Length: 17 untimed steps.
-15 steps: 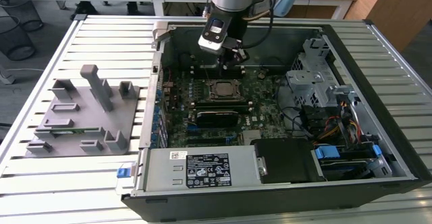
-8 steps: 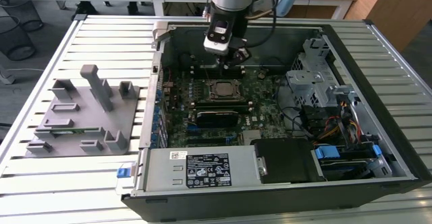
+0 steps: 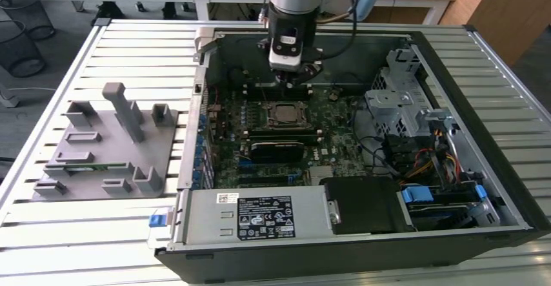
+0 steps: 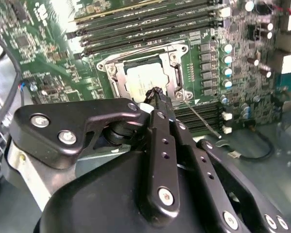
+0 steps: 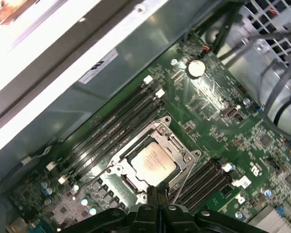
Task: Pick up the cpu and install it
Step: 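Install the first cpu locking lever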
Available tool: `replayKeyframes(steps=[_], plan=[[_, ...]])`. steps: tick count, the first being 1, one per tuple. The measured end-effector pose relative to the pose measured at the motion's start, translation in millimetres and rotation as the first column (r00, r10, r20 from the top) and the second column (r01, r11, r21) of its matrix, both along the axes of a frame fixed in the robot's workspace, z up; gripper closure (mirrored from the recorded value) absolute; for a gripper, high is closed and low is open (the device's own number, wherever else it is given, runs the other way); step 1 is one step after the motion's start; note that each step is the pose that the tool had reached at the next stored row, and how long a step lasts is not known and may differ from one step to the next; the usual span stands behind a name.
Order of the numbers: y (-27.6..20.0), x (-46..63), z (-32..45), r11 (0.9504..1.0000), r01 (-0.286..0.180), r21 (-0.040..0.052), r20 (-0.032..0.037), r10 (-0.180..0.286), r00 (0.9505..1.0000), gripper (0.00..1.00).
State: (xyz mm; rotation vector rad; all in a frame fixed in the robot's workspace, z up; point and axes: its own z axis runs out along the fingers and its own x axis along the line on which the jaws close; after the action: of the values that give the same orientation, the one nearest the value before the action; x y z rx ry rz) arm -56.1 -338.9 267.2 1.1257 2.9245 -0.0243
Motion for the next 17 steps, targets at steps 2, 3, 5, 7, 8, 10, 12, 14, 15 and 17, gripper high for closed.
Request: replayKeyframes(steps=[2, 3, 5, 7, 8, 10, 12, 14, 15, 17], plan=[[0.0, 0.0, 0.0, 0.9994, -0.036, -0.0001, 0.0000, 0.036, 0.9994, 0.89], [0.0, 0.0, 0.0, 0.9985, -0.056, 0.0000, 0.0000, 0.056, 0.9985, 0.89], [0.0, 0.0, 0.0, 0.9959, -0.091, 0.0000, 0.0000, 0.091, 0.9959, 0.89], [0.0, 0.0, 0.0, 0.9919, -0.127, 0.0000, 0.0000, 0.127, 0.9919, 0.89], [0.0, 0.0, 0.0, 0.9893, -0.146, 0.0000, 0.0000, 0.146, 0.9893, 0.89], [0.0, 0.0, 0.0, 0.9834, -0.182, 0.0000, 0.0000, 0.182, 0.9834, 0.89], [0.0, 0.0, 0.0, 0.9762, -0.217, -0.0001, 0.0000, 0.217, 0.9762, 0.89], [0.0, 0.0, 0.0, 0.9678, -0.252, 0.0000, 0.0000, 0.252, 0.9678, 0.89], [0.0, 0.0, 0.0, 0.9628, -0.270, 0.0000, 0.0000, 0.270, 0.9628, 0.89], [0.0, 0.0, 0.0, 0.9525, -0.305, 0.0000, 0.0000, 0.305, 0.9525, 0.89]])
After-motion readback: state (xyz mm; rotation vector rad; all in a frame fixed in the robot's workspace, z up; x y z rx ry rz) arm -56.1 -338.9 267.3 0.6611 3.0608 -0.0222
